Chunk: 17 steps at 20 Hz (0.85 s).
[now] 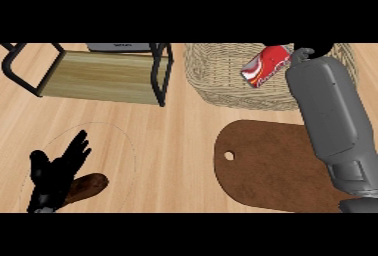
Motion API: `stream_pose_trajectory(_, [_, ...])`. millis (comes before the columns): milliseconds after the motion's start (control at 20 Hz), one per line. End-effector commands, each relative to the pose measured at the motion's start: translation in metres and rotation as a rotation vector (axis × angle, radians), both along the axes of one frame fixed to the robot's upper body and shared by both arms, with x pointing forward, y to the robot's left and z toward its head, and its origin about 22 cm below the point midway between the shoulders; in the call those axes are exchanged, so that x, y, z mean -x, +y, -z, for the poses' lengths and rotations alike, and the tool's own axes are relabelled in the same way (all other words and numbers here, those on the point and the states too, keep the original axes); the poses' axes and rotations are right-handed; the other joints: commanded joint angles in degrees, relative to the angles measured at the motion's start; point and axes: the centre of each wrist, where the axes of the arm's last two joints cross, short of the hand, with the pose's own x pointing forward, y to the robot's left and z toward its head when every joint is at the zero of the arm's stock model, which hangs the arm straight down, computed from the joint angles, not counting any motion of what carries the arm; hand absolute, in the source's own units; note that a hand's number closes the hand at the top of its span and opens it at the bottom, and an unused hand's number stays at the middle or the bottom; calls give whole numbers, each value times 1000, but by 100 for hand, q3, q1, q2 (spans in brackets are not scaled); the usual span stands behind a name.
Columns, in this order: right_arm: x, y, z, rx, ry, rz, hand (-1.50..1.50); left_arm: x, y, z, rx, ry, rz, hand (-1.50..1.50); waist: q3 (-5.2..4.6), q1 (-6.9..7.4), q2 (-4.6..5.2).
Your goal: Pick the can from the cutting board and place it in the basket
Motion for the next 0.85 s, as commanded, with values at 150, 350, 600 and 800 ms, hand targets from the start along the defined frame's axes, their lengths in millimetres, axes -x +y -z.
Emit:
stream_pose_trajectory(150, [10, -23, -18, -28, -72, 0, -150, 8, -6, 25, 22, 145, -36, 0, -117, -74, 39])
stream_pose_trajectory(350, [14, -24, -25, -121, -151, 48, -150, 5, -4, 24, 29, 163, -30, 0, -117, -59, 46])
stream_pose_trajectory(600, [37, -64, -37, -150, -167, 130, -150, 14, 2, 28, 15, 160, -51, 0, -119, -150, 14])
stream_pose_trajectory(800, [65, -102, -31, -163, -156, 180, -150, 19, -4, 35, 14, 160, -79, 0, -119, -252, 1])
